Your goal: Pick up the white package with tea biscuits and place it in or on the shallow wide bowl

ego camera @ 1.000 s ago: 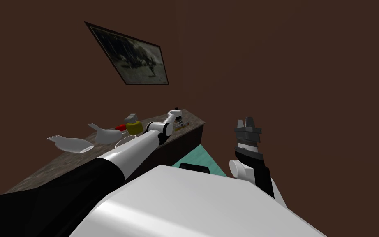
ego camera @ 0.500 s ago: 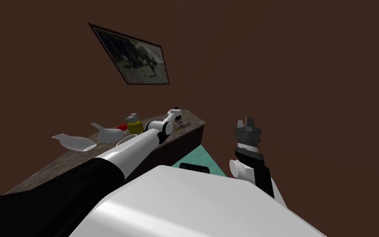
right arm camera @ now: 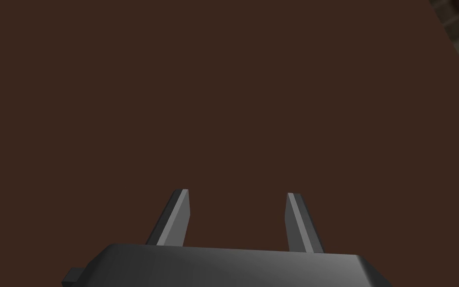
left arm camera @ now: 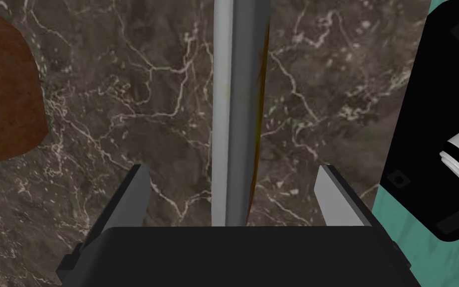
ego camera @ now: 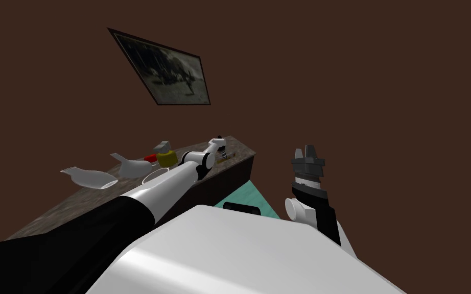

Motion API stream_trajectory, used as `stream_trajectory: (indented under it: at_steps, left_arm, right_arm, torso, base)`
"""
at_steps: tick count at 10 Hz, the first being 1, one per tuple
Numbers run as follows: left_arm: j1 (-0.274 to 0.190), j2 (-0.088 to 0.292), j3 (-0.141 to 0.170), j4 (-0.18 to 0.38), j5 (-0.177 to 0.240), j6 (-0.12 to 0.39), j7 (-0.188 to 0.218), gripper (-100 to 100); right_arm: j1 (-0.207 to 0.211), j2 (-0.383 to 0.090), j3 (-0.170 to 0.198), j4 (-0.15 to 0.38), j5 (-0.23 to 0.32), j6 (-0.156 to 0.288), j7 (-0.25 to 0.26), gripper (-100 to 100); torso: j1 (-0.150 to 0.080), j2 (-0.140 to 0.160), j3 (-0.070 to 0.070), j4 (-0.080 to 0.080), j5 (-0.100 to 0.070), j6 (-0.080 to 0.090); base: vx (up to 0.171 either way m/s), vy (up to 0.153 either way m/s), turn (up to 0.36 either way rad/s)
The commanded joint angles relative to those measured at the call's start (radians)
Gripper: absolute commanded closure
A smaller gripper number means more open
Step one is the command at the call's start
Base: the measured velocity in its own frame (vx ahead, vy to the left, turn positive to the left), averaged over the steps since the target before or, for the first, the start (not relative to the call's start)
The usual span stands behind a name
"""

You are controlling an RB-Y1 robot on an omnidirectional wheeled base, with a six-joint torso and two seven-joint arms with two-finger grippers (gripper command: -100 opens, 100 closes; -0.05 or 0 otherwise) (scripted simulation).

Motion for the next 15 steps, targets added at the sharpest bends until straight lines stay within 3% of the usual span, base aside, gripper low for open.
stream_trajectory:
  at_steps: [1, 3, 4, 8, 9, 10, 12, 14, 15]
  left_arm:
    - [0.012, -0.002, 0.000, -0.046, 0.000, 0.014, -0.001, -100]
    - [0.025, -0.007, -0.001, -0.070, -0.001, 0.024, -0.001, -100]
    - [0.028, -0.008, -0.001, -0.078, -0.001, 0.030, 0.000, 100]
    - [0.027, -0.007, -0.001, -0.077, -0.001, 0.030, 0.000, 100]
    - [0.027, -0.007, -0.001, -0.077, -0.001, 0.030, 0.000, 0]
    - [0.016, -0.004, 0.000, -0.047, 0.000, 0.010, -0.001, 100]
    - [-0.022, 0.008, 0.002, -0.037, 0.000, 0.040, 0.004, 100]
    - [-0.020, 0.006, 0.001, -0.040, 0.000, 0.036, 0.005, 100]
    - [-0.018, 0.005, 0.001, -0.046, 0.000, 0.043, 0.005, 0]
  right_arm:
    - [0.000, 0.000, 0.000, 0.000, 0.000, 0.000, 0.000, 0]
    - [0.000, 0.000, 0.000, 0.000, 0.000, 0.000, 0.000, 0]
    - [0.000, 0.000, 0.000, 0.000, 0.000, 0.000, 0.000, 0]
    - [0.000, 0.000, 0.000, 0.000, 0.000, 0.000, 0.000, 0]
    - [0.000, 0.000, 0.000, 0.000, 0.000, 0.000, 0.000, 0]
    - [0.000, 0.000, 0.000, 0.000, 0.000, 0.000, 0.000, 0]
    - [0.000, 0.000, 0.000, 0.000, 0.000, 0.000, 0.000, 0]
    - [0.000, 0.000, 0.000, 0.000, 0.000, 0.000, 0.000, 0]
    - [0.000, 0.000, 0.000, 0.000, 0.000, 0.000, 0.000, 0]
  torso:
    - [0.000, 0.000, 0.000, 0.000, 0.000, 0.000]
    - [0.000, 0.002, 0.001, 0.001, 0.000, 0.000]
    - [0.000, 0.002, 0.001, 0.001, 0.000, 0.000]
    - [0.001, 0.001, 0.001, 0.000, 0.000, 0.000]
    - [0.000, 0.001, 0.001, 0.000, 0.000, 0.000]
    - [0.000, 0.001, 0.001, 0.000, 0.000, 0.000]
    - [0.001, 0.002, 0.001, 0.000, 0.000, 0.000]
    - [0.001, 0.004, 0.003, 0.001, 0.000, 0.000]
    - [0.001, 0.003, 0.002, 0.001, 0.000, 0.000]
  base:
    - [0.000, 0.000, 0.000]
    - [-0.003, 0.001, 0.000]
    - [0.000, 0.000, 0.000]
    - [0.000, 0.000, 0.000]
    - [0.000, 0.000, 0.000]
    - [0.000, 0.000, 0.000]
    - [-0.034, 0.007, -0.011]
    - [-0.030, 0.007, -0.005]
    - [0.000, 0.000, 0.000]
